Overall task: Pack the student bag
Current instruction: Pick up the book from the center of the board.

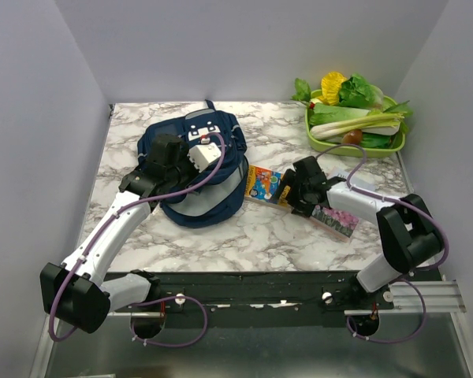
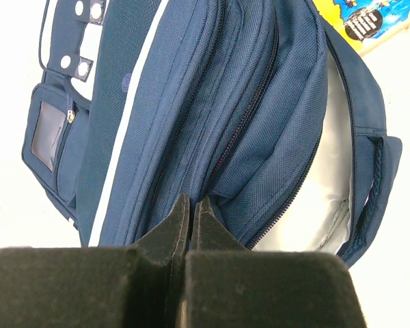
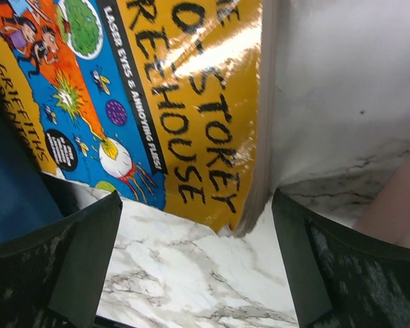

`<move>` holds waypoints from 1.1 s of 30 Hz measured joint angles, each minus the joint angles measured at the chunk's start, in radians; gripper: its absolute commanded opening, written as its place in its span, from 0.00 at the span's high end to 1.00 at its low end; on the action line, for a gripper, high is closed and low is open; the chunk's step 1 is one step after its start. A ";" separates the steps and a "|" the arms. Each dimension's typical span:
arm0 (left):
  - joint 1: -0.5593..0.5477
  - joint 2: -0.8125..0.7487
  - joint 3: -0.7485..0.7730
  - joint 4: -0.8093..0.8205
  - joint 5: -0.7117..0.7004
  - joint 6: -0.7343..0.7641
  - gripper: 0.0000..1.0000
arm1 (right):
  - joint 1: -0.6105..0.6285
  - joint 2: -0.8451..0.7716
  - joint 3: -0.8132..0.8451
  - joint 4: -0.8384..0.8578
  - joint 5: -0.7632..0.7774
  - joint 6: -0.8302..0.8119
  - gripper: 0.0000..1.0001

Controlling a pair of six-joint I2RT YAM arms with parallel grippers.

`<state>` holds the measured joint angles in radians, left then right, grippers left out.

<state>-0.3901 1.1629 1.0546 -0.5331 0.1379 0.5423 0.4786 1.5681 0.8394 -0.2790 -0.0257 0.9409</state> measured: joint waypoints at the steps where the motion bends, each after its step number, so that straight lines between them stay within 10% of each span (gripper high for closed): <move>1: 0.000 0.000 0.000 0.000 0.001 0.000 1.00 | 0.000 0.010 0.011 0.000 0.007 0.001 0.05; 7: 0.000 -0.002 0.000 0.000 0.006 0.001 1.00 | 0.000 0.050 0.041 0.003 0.036 0.000 0.39; 13: 0.000 -0.004 0.000 0.000 0.010 0.006 1.00 | -0.002 0.068 0.042 0.017 0.041 0.010 0.45; 19: 0.000 -0.004 0.000 -0.002 0.014 0.008 1.00 | -0.002 0.061 0.042 0.035 0.040 0.016 0.89; 33: 0.000 0.083 0.174 -0.056 0.016 -0.089 1.00 | -0.002 -0.263 0.098 -0.109 0.032 -0.129 0.99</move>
<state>-0.3901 1.2461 1.2282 -0.5888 0.1535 0.4534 0.4763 1.3052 0.9371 -0.3885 0.0063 0.8124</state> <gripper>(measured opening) 0.014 0.169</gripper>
